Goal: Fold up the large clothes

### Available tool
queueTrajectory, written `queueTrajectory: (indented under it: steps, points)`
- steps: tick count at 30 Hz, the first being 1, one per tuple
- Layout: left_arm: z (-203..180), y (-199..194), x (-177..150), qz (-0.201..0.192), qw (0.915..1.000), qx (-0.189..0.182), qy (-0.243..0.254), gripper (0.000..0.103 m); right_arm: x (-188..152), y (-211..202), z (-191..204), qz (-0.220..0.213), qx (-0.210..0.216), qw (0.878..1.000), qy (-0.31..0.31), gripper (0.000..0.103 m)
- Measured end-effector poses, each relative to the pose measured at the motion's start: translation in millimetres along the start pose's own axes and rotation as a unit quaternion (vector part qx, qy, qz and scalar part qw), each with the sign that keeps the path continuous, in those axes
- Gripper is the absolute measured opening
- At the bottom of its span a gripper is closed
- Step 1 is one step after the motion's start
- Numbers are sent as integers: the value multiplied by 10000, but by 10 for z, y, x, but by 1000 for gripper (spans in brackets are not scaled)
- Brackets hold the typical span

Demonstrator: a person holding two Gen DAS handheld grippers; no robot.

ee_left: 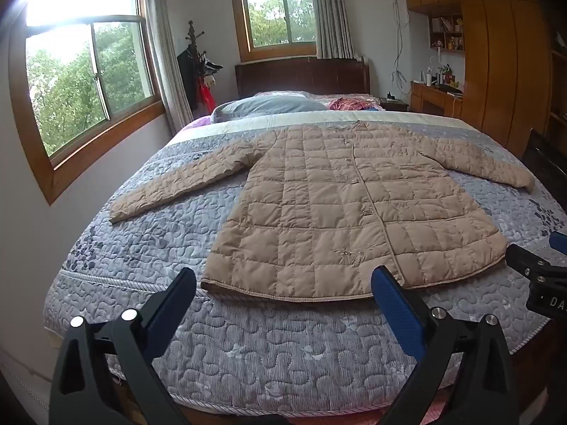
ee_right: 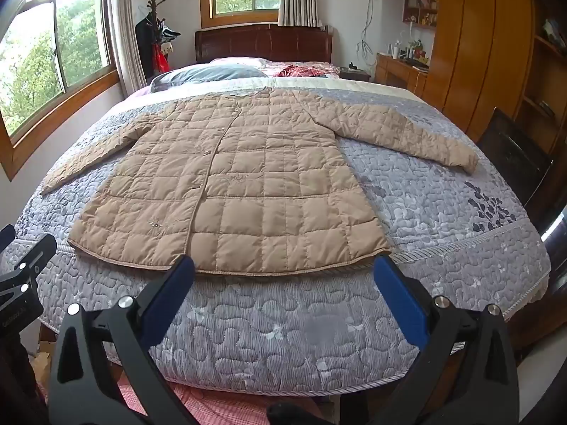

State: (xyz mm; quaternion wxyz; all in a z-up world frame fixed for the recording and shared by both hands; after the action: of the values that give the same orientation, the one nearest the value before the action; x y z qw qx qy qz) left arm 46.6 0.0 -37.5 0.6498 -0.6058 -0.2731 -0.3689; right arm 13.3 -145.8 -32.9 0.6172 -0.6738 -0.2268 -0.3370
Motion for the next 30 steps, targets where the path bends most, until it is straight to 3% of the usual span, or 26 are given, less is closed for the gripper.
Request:
queueTrajectory:
  steps: [30]
  points:
    - [-1,-2,-4,11,10000,-7,3,99,-15,32,27,60,22,10000,-2,100]
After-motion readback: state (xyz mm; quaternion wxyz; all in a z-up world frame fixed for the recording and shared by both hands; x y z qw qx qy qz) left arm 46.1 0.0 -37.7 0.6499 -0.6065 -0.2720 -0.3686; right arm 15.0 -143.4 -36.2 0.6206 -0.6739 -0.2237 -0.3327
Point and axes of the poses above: each gripper's, at about its wrist camera, not at the fingertips, and y roughly the way its jaws point, z to its left, x to its top, the point moved 6 cm from there along y, roughly the way its jaws point, and after that the axes turned 3 degrees about -z, right-handed, at the moved point
